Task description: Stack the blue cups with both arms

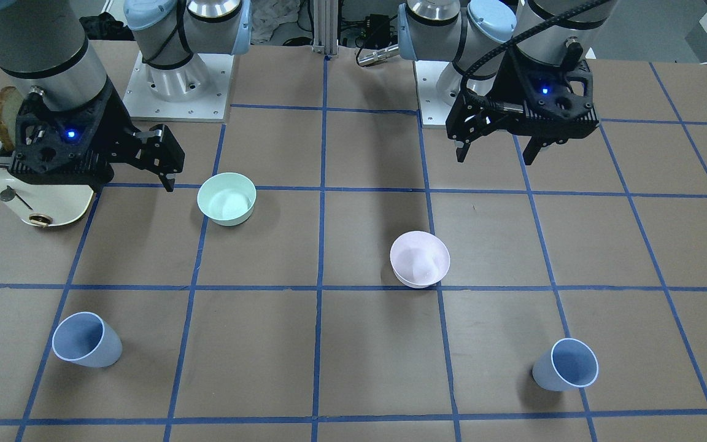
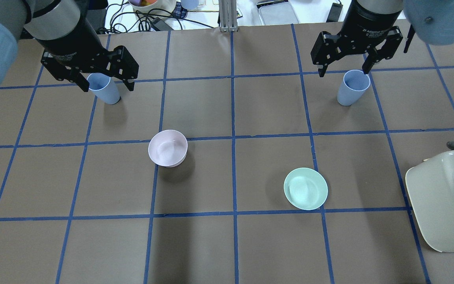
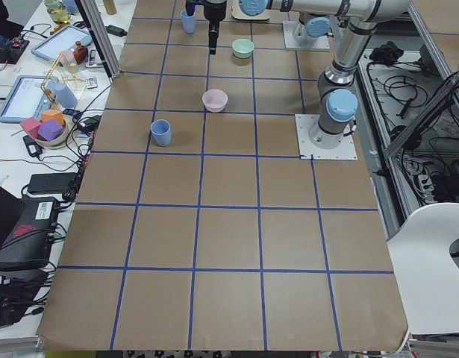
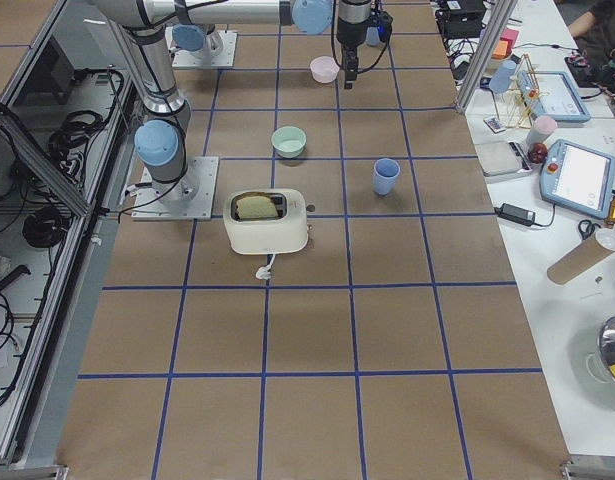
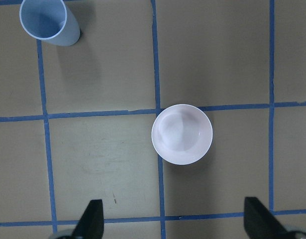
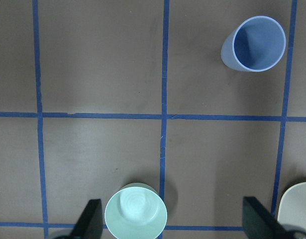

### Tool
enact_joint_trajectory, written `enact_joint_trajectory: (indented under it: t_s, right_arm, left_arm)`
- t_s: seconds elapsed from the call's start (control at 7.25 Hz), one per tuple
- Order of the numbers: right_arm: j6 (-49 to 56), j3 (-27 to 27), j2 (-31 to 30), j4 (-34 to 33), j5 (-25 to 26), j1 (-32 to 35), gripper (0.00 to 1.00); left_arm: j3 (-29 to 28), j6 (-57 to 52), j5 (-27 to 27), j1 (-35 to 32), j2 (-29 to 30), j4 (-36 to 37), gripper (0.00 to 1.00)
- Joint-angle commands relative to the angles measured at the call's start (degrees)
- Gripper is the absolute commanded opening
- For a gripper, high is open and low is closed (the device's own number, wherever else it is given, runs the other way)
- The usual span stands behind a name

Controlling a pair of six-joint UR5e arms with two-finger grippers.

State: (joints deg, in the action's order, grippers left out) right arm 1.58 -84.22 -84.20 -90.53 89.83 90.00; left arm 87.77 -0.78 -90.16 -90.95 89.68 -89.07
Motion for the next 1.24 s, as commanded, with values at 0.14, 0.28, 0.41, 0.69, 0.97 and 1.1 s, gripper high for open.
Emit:
enact_joint_trajectory:
  t_s: [0.14, 0.28, 0.41, 0.69, 0.97, 1.1]
  right_arm:
    - [-0.09, -0.06, 0.00, 0.09, -0.09, 0.00, 1.00]
    - [-0.09, -0.06, 0.00, 0.00, -0.09, 0.00, 1.00]
    - [-0.09, -0.06, -0.08, 0.00, -0.09, 0.00, 1.00]
    - [-0.18, -0.06, -0.08, -0.09, -0.09, 0.00, 1.00]
    - [-0.09, -0.06, -0.08, -0.09, -0.09, 0.00, 1.00]
    - [-0.09, -0.06, -0.08, -0.09, 0.00, 0.00, 1.00]
  left_arm:
    - [-2.49, 0.43, -0.10, 0.33, 1.88, -2.84, 1.00]
    - [-4.25, -0.01, -0.02, 0.51, 5.56, -2.25, 1.00]
    - [-5.84, -0.45, -0.10, 2.25, 12.30, 2.02, 1.00]
    - [-13.10, -3.16, -2.54, 6.03, 26.10, 10.65, 1.00]
    - [-19.02, -4.32, -5.81, 7.62, 35.00, 10.76, 1.00]
    - [-18.95, -4.75, -6.16, 9.19, 37.30, 12.94, 1.00]
